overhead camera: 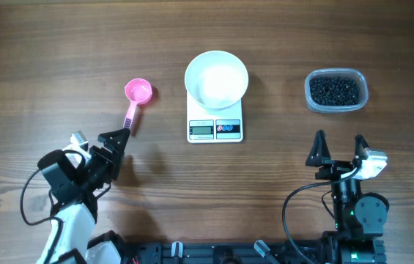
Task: Scoop item into bowl and weigh 150g on scale
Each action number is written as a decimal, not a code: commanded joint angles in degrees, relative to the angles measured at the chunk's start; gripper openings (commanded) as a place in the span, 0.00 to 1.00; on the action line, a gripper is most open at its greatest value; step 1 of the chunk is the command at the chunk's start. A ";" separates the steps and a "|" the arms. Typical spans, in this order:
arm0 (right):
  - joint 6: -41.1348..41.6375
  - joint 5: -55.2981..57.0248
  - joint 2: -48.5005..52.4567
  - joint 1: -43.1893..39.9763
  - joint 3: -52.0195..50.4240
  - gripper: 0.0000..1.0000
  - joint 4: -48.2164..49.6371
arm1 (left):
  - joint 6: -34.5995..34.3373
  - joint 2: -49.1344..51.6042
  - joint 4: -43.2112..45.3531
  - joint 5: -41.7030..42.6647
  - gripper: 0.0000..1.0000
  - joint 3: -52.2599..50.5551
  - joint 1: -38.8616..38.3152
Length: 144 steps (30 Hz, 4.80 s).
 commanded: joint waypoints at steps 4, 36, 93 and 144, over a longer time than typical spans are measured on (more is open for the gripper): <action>0.17 -0.11 -0.57 -0.20 -0.09 1.00 0.28 | 0.35 5.70 3.41 -0.59 1.00 -0.24 0.39; 0.17 -0.11 -0.57 -0.20 -0.09 1.00 0.28 | 0.33 9.62 2.86 -5.11 1.00 -0.24 0.35; 0.17 -0.11 -0.57 -0.20 -0.09 1.00 0.28 | -7.30 13.20 12.48 -16.00 1.00 -0.24 -4.55; 0.15 -0.11 -0.57 -0.20 -0.09 1.00 0.28 | -13.49 24.68 30.14 -16.85 1.00 0.74 -8.07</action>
